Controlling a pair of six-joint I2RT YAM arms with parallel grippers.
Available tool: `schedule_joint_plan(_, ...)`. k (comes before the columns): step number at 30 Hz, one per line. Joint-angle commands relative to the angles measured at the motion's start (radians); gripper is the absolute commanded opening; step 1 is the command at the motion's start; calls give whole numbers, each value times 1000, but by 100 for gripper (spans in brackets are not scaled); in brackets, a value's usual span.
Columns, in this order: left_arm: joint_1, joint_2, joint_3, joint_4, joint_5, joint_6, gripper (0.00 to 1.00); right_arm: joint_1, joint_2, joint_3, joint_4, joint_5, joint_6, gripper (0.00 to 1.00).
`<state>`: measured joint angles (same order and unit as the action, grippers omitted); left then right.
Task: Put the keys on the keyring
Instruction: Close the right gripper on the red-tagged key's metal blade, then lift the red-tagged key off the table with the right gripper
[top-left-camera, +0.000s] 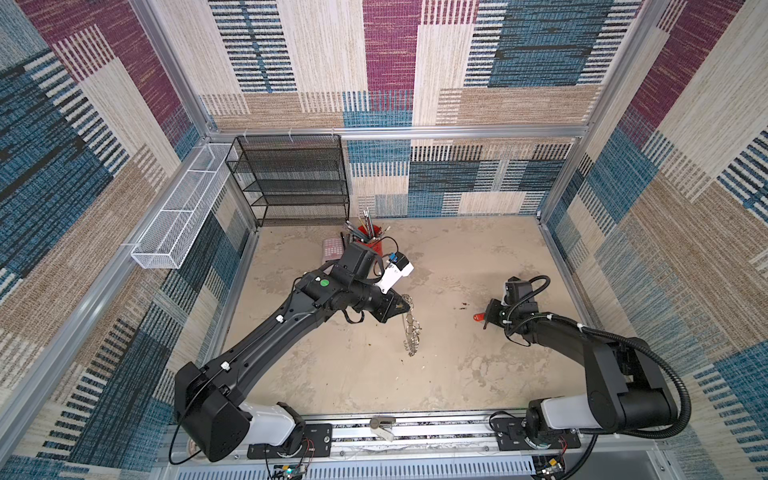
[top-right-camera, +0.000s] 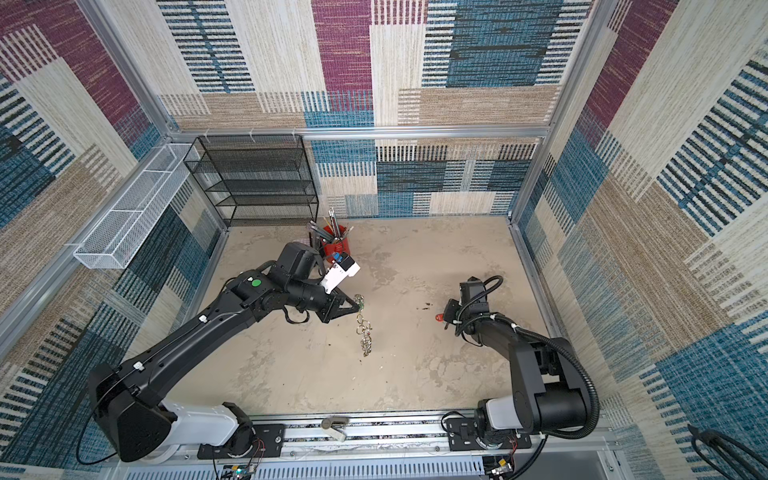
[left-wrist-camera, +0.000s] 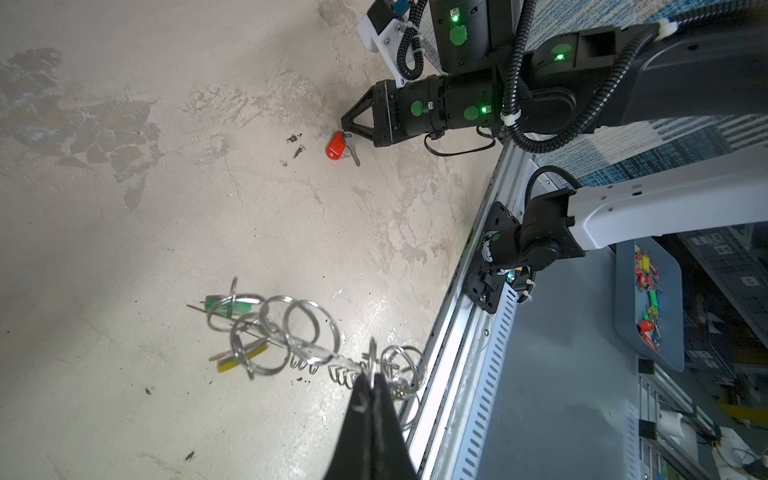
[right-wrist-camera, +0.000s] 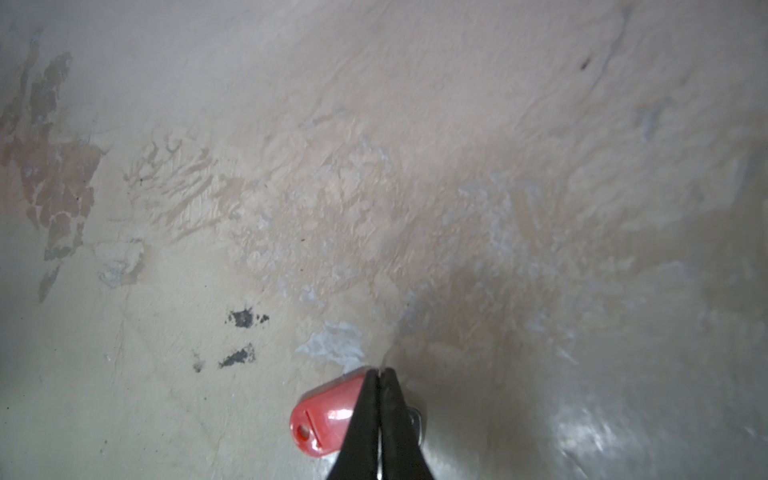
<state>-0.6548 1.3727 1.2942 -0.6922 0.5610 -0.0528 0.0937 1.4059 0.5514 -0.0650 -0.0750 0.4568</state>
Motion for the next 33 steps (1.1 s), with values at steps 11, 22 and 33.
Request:
schedule_joint_plan(11,0,-1,1,32,37,3,0,26,25,62,-71,-78,-19,0)
schedule_joint_plan(22,0,-9,0,34,43,4,0,67,113,172,-239,-227,-73,0)
schedule_joint_plan(33,0,-12,-1,34,46,6,0,77,157,243,-257,-167,-94,5)
